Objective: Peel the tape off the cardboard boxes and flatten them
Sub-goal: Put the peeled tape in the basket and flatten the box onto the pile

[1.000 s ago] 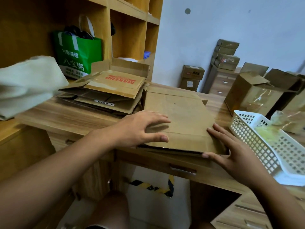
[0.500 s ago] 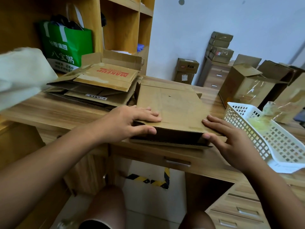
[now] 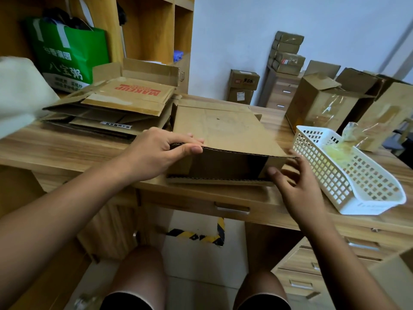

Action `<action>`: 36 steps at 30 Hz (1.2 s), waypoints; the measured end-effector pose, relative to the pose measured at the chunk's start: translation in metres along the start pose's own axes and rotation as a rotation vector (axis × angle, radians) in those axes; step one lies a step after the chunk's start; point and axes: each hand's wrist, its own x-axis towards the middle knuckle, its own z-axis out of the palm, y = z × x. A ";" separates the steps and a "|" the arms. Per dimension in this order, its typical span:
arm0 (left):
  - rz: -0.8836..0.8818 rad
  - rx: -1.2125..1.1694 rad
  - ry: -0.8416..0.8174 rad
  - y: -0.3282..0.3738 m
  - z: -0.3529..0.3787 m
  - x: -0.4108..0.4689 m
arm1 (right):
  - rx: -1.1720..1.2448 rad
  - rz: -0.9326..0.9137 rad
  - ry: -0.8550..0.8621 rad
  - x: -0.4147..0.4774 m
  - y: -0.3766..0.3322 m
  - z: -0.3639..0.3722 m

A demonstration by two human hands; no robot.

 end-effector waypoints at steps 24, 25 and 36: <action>-0.075 -0.053 0.171 0.021 0.005 0.006 | 0.081 0.132 -0.138 -0.024 0.007 0.009; -0.079 -0.051 0.172 0.022 0.006 0.006 | 0.048 0.125 -0.139 -0.025 0.008 0.010; -0.076 -0.037 0.163 0.022 0.007 0.005 | -0.188 0.094 -0.044 -0.015 -0.007 0.008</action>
